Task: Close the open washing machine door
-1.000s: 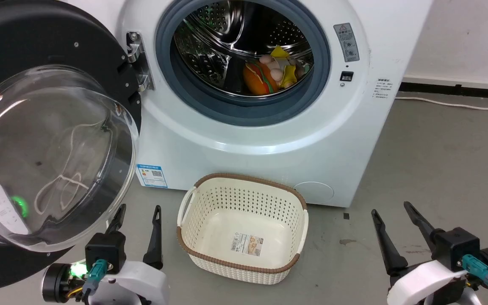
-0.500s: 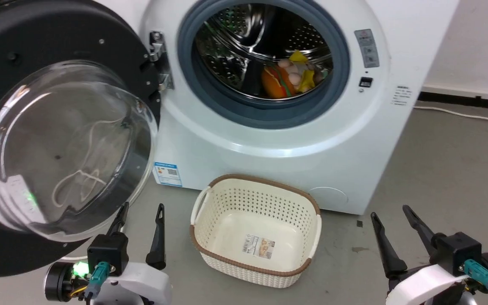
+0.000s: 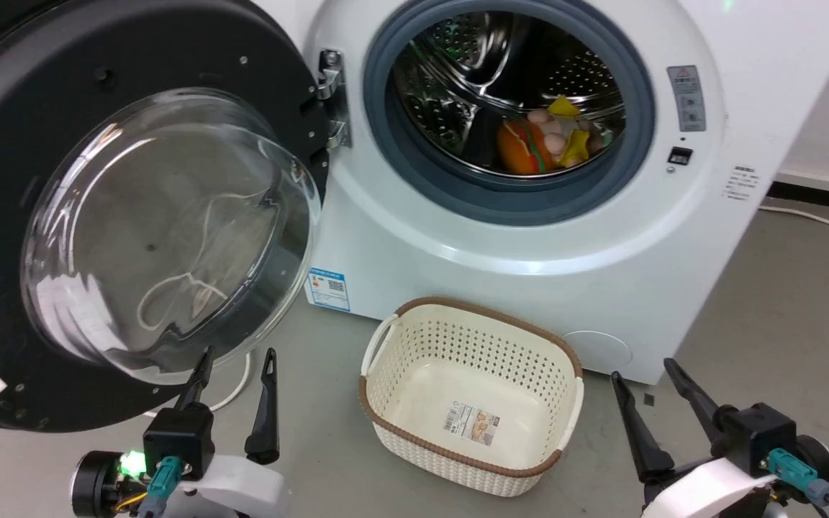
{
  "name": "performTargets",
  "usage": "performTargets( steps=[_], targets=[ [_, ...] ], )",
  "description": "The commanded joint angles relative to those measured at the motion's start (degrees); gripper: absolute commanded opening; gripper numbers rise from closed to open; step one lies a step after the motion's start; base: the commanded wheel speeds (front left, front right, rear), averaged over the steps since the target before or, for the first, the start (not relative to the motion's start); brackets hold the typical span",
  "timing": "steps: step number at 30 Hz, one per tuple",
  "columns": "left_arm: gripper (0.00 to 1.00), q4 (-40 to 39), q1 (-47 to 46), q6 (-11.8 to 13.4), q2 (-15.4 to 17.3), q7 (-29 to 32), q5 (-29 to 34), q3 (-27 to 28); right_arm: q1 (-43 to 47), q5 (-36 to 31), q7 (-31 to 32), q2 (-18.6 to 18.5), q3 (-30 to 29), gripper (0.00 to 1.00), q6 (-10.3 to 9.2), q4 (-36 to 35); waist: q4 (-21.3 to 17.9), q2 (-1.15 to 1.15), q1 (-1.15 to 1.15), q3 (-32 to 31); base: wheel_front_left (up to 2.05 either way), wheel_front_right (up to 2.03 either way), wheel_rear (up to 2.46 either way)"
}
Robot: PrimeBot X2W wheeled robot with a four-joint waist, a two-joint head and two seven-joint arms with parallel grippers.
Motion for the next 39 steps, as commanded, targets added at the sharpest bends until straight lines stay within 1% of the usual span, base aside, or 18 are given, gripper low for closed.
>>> performTargets(
  steps=[1,12,23,27,33,34,37,39],
  targets=[
    [1.0,-0.49,1.08,0.39,0.29,-0.72,-0.37,-0.01,0.28,0.25,-0.69,0.09,0.41,1.0,0.01,0.58,0.6,0.0,0.0,0.13,0.0,0.0,0.0],
    [1.0,-2.14,2.31,1.35,0.19,-2.27,-0.7,0.36,-1.4,0.35,-2.24,0.12,2.51,1.0,0.02,3.76,4.01,0.0,0.0,0.48,0.0,0.0,0.0],
    [1.0,-2.79,3.14,1.73,0.07,-3.83,-1.06,0.7,-1.5,1.14,-3.8,0.15,3.18,1.0,0.02,5.76,6.89,0.0,0.0,0.14,0.0,0.0,0.0],
    [1.0,-2.9,3.39,1.27,0.23,-4.31,-0.88,0.41,-1.2,1.5,-4.27,0.15,3.44,1.0,0.03,6.21,7.76,0.0,0.0,0.0,0.0,0.0,0.0],
    [1.0,-2.89,3.89,1.52,0.11,-5.03,-1.38,0.45,-0.7,1.89,-4.99,0.17,3.45,1.0,0.03,6.83,9.26,0.0,0.0,0.06,0.0,0.0,0.0],
    [0.0,-2.29,4.11,0.93,0.06,-5.39,-2.0,0.18,-0.35,2.15,-5.34,0.17,3.39,1.0,0.03,6.94,10.17,0.0,0.0,0.33,0.0,0.0,0.0],
    [0.0,-2.19,3.9,0.45,0.02,-5.74,-2.56,0.25,0.04,2.07,-5.41,0.18,3.12,1.0,0.03,6.55,11.05,0.0,0.0,1.13,0.0,0.0,0.0],
    [0.0,-3.59,3.31,0.61,-0.02,-5.98,-2.89,0.91,0.31,1.98,-5.31,0.18,2.69,1.0,0.03,6.05,11.6,0.0,0.0,1.79,0.0,0.0,0.0]
  ],
)
